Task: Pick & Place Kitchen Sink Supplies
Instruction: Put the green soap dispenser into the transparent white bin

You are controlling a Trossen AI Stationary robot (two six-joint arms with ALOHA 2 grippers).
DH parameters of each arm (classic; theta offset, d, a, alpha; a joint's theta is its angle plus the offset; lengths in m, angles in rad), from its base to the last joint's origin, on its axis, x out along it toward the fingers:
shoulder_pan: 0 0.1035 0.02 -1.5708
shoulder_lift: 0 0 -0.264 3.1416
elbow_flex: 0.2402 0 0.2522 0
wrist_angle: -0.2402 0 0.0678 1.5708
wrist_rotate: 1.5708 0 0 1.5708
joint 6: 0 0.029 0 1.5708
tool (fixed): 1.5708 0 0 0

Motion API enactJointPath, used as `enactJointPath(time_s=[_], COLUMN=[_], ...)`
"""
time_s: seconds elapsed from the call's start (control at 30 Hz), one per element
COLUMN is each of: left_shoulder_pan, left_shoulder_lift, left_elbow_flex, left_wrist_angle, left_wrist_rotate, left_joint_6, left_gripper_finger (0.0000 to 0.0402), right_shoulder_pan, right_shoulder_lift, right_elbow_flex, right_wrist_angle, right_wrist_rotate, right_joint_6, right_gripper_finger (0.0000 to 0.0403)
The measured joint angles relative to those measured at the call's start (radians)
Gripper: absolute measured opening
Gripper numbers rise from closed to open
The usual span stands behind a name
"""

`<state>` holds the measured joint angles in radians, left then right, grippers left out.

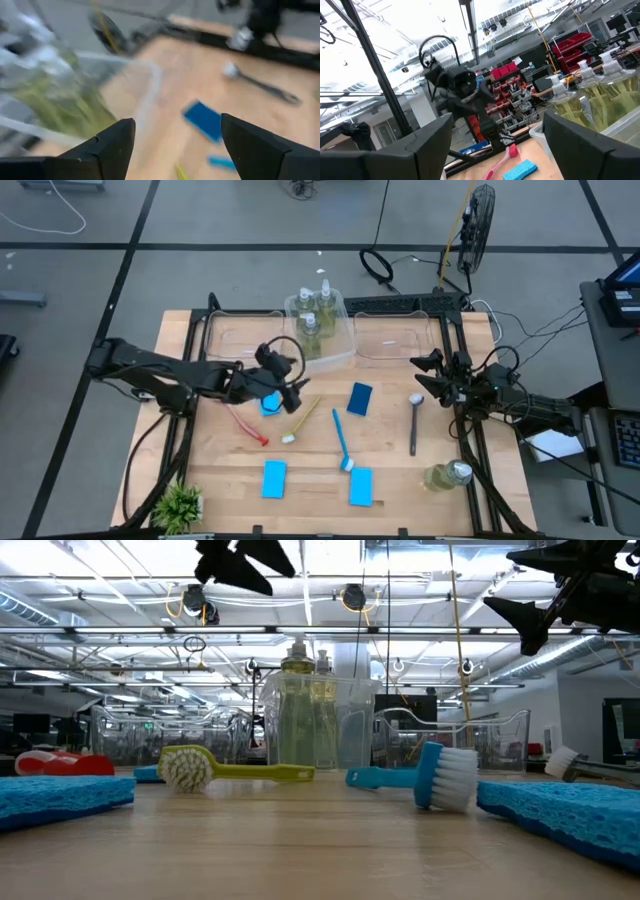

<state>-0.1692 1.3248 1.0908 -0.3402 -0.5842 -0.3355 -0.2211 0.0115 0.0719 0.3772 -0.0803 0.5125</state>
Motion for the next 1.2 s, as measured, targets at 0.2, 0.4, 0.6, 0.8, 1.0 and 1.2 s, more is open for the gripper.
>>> enactJointPath(time_s=[0.2,0.4,0.6,0.8,1.0,1.2], left_shoulder_pan=[-0.035,-0.05,-0.06,-0.087,-0.08,-0.062], left_shoulder_lift=[-0.036,-0.044,-0.046,-0.046,-0.047,-0.088], left_elbow_flex=[-0.002,-0.001,-0.002,-0.002,-0.003,-0.176], left_wrist_angle=[-0.058,-0.055,-0.04,0.064,0.113,0.401], left_wrist_rotate=[0.122,0.14,0.139,0.201,0.272,0.317], left_joint_6=[-0.04,-0.171,-0.242,-0.054,0.002,0.05], left_gripper_finger=[0.0277,0.0275,0.0284,0.0286,0.0276,0.0277], right_shoulder_pan=[0.0,0.0,0.0,0.0,0.0,0.0], right_shoulder_lift=[0.0,0.0,0.0,0.001,0.0,0.003], right_elbow_flex=[0.0,0.0,0.0,0.02,0.089,0.221], right_wrist_angle=[0.016,0.071,0.147,0.186,0.172,-0.068], right_wrist_rotate=[0.0,-0.016,-0.181,-0.239,-0.285,-0.341], right_joint_6=[0.0,0.049,0.098,0.075,0.045,0.028], right_gripper_finger=[0.0295,0.0295,0.0295,0.0295,0.0295,0.0295])
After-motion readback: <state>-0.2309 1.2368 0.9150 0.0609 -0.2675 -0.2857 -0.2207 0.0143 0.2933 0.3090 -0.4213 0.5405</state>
